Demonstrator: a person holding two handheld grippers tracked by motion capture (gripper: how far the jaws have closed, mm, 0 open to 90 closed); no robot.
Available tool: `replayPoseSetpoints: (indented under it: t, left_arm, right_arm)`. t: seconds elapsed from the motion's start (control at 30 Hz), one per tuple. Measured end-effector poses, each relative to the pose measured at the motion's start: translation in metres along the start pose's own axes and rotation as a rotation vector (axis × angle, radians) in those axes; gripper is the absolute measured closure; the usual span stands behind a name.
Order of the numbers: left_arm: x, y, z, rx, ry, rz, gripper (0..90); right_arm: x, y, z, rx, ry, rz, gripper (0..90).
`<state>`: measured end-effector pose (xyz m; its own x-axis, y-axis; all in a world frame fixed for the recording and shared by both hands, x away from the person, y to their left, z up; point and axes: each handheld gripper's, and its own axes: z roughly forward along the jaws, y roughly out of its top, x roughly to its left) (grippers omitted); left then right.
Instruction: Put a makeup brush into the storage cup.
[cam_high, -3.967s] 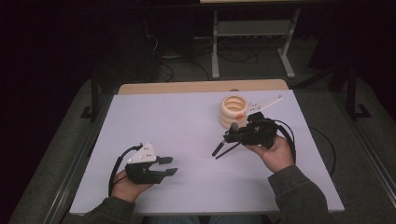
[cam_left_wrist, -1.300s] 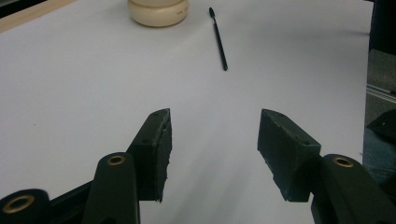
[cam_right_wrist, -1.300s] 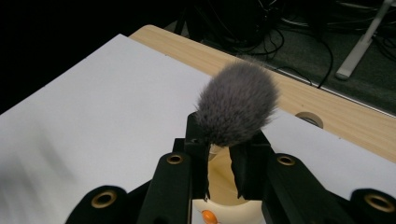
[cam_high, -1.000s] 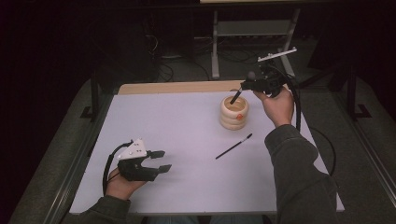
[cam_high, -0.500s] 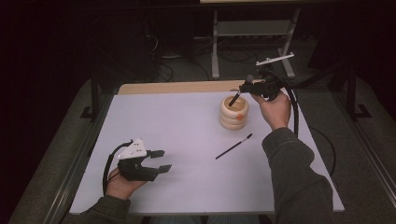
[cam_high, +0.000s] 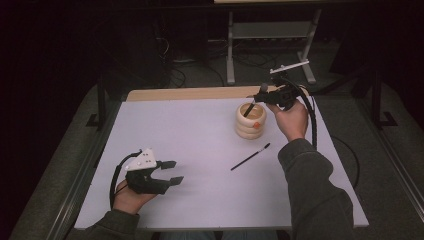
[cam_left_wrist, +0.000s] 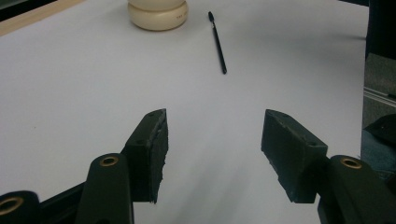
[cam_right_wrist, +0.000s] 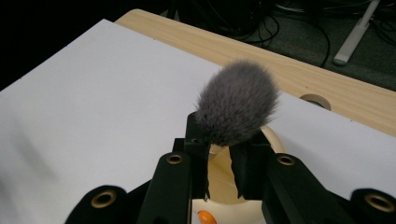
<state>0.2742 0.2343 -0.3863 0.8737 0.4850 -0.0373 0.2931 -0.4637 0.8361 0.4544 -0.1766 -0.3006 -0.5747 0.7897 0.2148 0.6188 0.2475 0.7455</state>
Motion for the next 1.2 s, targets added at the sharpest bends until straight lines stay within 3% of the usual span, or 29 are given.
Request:
replayPoseSetpoints:
  t: [0.5, 1.2]
  left_arm:
    - [0.0, 0.0, -0.001, -0.014, 0.002, -0.008, 41.3]
    - [-0.002, 0.001, 0.0, -0.001, -0.002, -0.001, 41.2]
  right_arm:
    - [0.0, -0.002, 0.009, 0.029, -0.008, -0.023, 76.3]
    - [-0.006, -0.017, 0.023, 0.047, -0.019, 0.014, 75.9]
